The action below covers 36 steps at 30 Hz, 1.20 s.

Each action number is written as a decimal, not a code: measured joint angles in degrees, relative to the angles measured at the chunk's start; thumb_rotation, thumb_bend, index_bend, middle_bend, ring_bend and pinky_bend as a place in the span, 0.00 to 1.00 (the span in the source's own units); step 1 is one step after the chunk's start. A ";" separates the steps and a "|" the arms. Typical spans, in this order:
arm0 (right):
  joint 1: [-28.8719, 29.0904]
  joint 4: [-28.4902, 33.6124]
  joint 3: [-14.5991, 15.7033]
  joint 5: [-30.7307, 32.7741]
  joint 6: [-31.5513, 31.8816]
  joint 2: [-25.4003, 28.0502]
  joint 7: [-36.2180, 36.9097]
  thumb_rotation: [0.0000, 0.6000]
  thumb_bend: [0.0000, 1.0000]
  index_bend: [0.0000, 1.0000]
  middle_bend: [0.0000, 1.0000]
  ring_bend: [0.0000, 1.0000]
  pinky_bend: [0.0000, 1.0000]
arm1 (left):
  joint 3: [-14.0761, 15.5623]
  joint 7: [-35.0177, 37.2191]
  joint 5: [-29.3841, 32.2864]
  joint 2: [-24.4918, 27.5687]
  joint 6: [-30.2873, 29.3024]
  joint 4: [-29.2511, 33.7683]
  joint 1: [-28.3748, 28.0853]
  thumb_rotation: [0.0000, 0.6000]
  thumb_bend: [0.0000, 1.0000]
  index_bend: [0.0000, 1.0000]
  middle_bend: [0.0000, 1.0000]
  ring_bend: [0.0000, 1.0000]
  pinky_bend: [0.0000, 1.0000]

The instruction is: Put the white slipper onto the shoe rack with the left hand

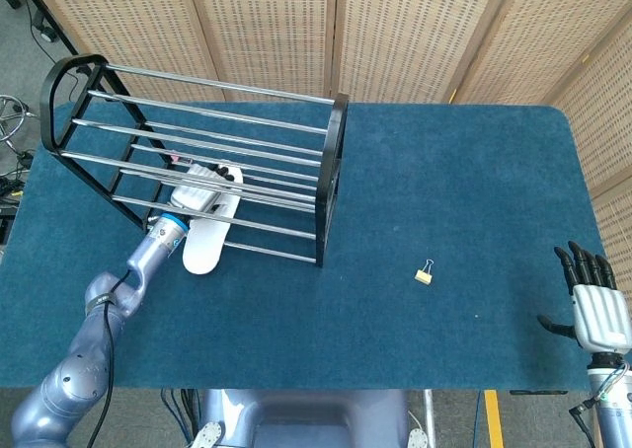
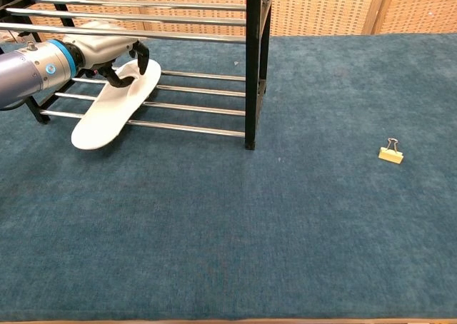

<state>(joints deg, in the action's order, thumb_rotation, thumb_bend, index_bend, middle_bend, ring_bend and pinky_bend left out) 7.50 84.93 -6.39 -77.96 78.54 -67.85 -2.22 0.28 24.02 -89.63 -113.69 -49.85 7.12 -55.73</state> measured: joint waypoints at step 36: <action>0.02 1.05 0.57 -0.99 0.25 0.00 -0.85 1.00 0.00 0.00 0.00 0.00 0.00 | 1.74 -1.61 -1.22 1.18 -7.79 0.62 4.17 1.00 0.28 0.46 0.33 0.23 0.57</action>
<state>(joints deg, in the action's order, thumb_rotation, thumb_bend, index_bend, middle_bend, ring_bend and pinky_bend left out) 7.52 85.98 -5.82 -78.95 78.79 -67.85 -3.07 2.02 22.40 -90.85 -112.51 -57.64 7.74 -51.56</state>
